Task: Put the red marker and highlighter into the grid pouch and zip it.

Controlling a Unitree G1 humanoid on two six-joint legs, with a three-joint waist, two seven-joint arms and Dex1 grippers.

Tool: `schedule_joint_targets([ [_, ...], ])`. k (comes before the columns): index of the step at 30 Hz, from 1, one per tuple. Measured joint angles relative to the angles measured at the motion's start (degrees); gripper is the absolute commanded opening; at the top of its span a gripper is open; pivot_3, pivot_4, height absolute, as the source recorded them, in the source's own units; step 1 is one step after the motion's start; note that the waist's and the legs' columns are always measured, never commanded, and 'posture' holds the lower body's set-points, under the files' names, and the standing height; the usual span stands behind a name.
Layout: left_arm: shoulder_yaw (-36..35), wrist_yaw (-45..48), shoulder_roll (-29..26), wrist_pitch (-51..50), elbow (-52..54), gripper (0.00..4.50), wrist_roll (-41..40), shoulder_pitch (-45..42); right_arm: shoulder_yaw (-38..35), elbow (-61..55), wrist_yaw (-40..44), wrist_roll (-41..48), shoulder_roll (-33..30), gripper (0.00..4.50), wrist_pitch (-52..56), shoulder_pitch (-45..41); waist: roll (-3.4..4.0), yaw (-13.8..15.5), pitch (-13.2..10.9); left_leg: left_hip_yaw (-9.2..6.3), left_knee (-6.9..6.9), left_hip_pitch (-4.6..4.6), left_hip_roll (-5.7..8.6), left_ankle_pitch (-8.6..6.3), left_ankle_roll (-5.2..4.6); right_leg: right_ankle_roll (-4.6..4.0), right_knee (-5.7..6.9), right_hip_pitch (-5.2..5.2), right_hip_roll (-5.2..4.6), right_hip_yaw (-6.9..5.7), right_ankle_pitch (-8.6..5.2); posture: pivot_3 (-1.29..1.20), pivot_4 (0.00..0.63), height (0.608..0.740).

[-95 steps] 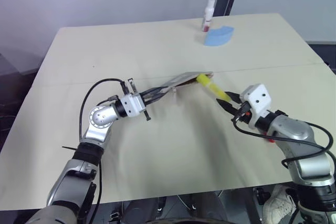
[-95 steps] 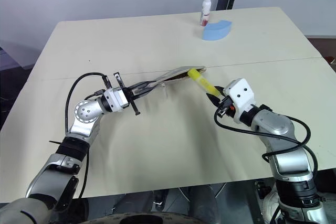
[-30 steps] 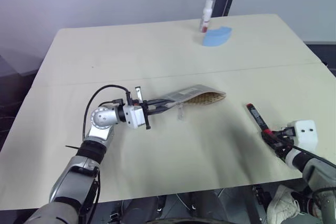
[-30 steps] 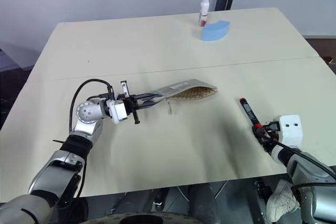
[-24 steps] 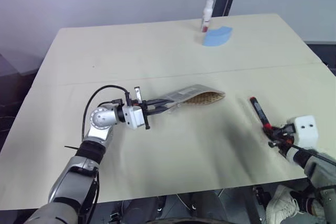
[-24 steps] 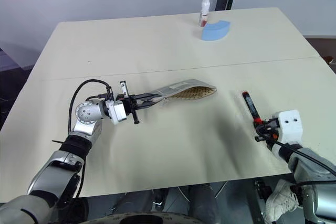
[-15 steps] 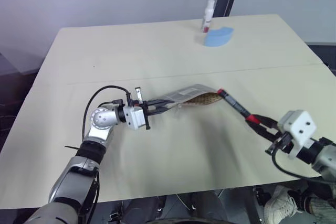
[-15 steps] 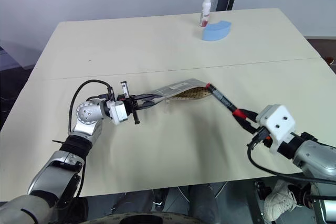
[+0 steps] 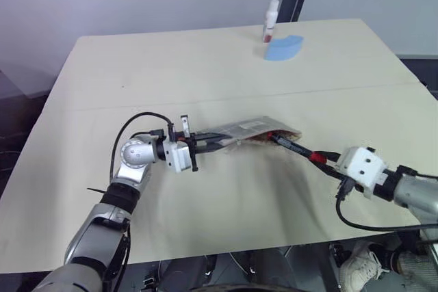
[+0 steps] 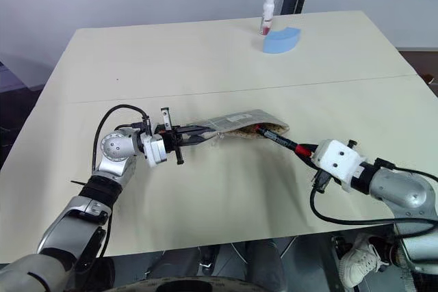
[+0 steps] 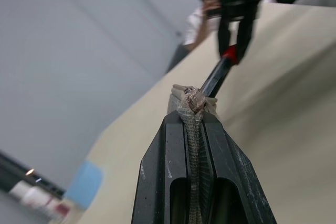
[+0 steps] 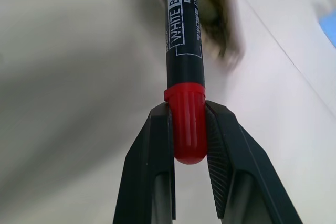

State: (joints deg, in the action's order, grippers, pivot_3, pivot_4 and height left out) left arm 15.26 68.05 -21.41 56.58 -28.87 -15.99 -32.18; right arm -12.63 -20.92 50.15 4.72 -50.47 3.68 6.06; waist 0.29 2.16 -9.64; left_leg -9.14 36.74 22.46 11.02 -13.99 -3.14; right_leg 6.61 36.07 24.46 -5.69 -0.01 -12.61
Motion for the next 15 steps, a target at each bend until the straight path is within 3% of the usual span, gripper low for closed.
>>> schedule_joint_targets([
  [8,0.93,4.36,2.51,-1.47,0.48,0.00,-3.63,-2.68,13.39,5.61,0.47,-6.63,3.12,0.28,-10.75,-14.41,-0.05,0.35,-0.03,-0.07,0.26,0.09,0.01,-0.01,-0.02,-0.01,0.03,-0.04,0.03,-0.03,0.00,0.00,0.150,0.739],
  [15,0.92,4.58,2.59,-2.62,0.39,0.00,-3.22,-2.87,12.99,4.97,0.31,-4.37,3.57,3.82,-7.48,-13.08,-0.05,0.34,-0.03,-0.06,0.28,0.12,0.06,-0.02,0.02,0.00,0.01,-0.01,0.02,0.01,0.01,0.00,0.150,0.739],
])
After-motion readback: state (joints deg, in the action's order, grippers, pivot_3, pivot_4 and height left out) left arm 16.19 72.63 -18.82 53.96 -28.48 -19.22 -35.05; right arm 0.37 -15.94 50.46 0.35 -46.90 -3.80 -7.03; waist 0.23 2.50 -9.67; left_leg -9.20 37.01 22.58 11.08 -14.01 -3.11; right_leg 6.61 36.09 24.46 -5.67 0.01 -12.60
